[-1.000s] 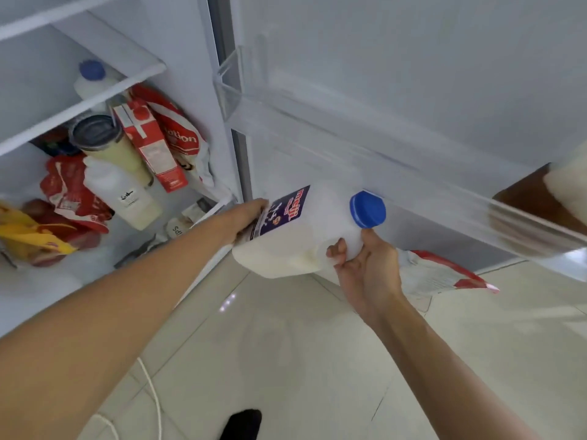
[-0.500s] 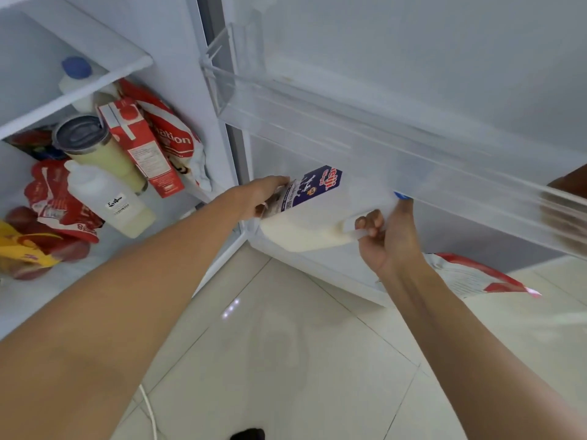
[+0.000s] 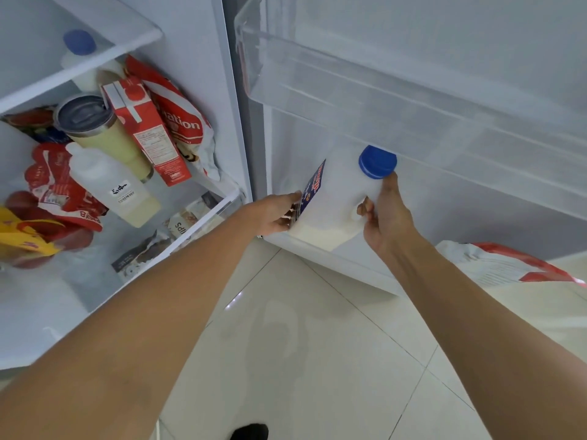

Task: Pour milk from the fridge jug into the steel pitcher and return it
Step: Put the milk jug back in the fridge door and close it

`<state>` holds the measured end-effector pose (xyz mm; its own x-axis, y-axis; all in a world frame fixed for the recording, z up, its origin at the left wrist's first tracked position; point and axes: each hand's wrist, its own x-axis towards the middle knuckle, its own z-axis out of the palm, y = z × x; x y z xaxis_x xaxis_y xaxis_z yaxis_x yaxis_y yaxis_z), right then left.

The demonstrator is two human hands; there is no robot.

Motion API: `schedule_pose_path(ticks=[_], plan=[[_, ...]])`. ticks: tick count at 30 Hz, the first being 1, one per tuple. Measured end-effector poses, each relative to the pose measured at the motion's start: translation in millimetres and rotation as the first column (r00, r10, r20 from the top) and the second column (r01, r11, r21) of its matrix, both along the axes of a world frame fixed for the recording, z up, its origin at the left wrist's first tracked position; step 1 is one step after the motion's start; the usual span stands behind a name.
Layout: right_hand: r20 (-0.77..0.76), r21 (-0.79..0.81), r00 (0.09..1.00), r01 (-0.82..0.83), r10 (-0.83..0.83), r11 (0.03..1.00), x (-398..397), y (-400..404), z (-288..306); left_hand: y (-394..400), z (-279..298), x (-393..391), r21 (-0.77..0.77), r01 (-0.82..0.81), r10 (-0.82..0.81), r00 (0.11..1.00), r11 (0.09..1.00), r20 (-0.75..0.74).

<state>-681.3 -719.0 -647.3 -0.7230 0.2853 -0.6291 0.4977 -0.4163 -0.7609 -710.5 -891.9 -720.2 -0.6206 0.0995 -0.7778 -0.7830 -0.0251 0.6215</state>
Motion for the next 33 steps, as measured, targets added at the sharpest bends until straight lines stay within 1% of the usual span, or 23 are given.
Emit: schedule_pose_path(ticks=[2, 4, 6, 8, 13, 18, 20, 24, 26, 31, 33], plan=[[0.013, 0.037, 0.999, -0.039, 0.039, 0.999, -2.4, -5.0, -1.6, 0.1, -0.7, -2.4, 0.030, -0.037, 0.037, 0.999, 0.999, 0.007], [-0.002, 0.015, 0.997, -0.083, 0.083, 0.996, -2.1, -9.1, -4.6, 0.0, -0.7, -4.0, 0.048, -0.053, 0.052, 0.999, 0.997, 0.009], [-0.029, -0.032, 0.984, -0.178, 0.177, 0.984, 2.9, -11.4, -10.1, 0.2, -1.3, -5.1, 0.054, -0.041, 0.040, 0.999, 0.998, 0.010], [-0.048, -0.045, 0.958, -0.285, 0.283, 0.957, 9.5, -10.3, -14.3, 0.6, 1.8, -3.2, 0.062, -0.024, 0.023, 1.000, 0.998, 0.006], [-0.019, 0.024, 0.884, -0.468, 0.468, 0.884, 11.9, -1.0, -10.1, 0.0, 6.6, -1.2, 0.058, -0.015, 0.014, 1.000, 0.998, 0.002], [0.035, 0.111, 0.793, -0.608, 0.608, 0.787, 16.8, 2.3, -0.7, 1.8, 18.0, 6.6, 0.060, -0.040, 0.041, 0.999, 0.997, -0.004], [0.080, 0.117, 0.784, -0.621, 0.616, 0.775, 19.1, 4.0, 3.8, 1.6, 26.6, 11.6, 0.035, -0.030, 0.030, 0.999, 0.999, -0.017], [0.187, 0.124, 0.811, -0.580, 0.555, 0.805, 30.0, 10.3, 16.5, -2.6, 43.3, 26.6, -0.092, 0.043, -0.047, 0.998, 0.995, -0.042], [0.225, 0.147, 0.816, -0.569, 0.533, 0.809, 41.4, 12.3, 28.4, -7.2, 55.3, 39.4, -0.131, 0.088, -0.093, 0.995, 0.987, -0.037], [0.320, 0.277, 0.761, -0.644, 0.564, 0.713, 78.1, 21.5, 70.0, -13.2, 105.1, 75.4, -0.267, 0.177, -0.192, 0.981, 0.947, -0.028], [0.395, 0.372, 0.721, -0.692, 0.570, 0.618, 92.5, 27.2, 91.5, -14.1, 138.2, 88.5, -0.376, 0.257, -0.295, 0.954, 0.891, -0.047]])
